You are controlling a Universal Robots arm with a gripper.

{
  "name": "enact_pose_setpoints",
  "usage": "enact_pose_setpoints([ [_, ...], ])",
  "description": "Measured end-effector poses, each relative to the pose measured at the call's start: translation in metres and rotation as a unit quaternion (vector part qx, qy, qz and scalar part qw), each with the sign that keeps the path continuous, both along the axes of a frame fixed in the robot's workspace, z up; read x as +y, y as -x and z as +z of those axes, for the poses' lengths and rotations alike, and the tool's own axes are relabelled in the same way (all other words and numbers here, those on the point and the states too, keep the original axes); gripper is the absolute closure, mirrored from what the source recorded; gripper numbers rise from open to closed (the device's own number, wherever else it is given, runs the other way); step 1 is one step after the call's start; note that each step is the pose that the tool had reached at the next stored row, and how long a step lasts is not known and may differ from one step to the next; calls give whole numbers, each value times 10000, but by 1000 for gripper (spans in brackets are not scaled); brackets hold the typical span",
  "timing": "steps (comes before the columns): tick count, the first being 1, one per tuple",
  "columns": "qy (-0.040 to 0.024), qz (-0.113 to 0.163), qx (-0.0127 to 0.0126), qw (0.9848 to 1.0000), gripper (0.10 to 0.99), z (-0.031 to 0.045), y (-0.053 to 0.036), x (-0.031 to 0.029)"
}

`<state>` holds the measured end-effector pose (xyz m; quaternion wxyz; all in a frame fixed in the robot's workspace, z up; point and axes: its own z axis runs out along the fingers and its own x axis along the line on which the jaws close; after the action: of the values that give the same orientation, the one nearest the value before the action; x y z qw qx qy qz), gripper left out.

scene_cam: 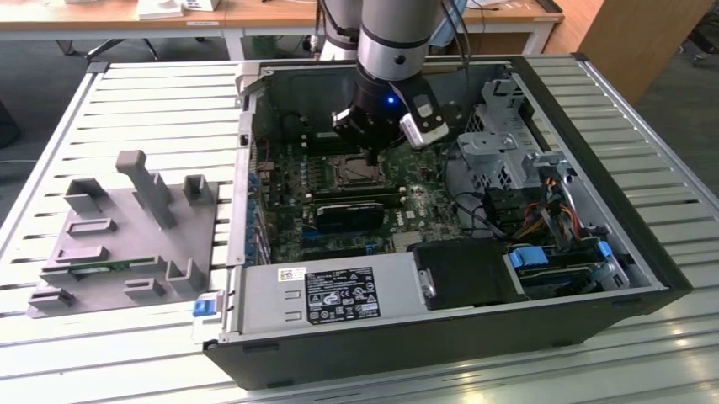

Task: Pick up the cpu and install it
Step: 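Install the second cpu locking lever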

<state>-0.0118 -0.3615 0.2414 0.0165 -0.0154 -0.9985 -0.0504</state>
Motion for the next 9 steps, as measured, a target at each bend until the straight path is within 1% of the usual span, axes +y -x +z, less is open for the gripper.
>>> enact_pose_setpoints([
  [3,-13,-1,0,10000,980,-5,1,-20],
  [7,-15,-1,0,10000,980,-15,45,-43],
  [9,-16,0,0,10000,980,-17,54,-71],
])
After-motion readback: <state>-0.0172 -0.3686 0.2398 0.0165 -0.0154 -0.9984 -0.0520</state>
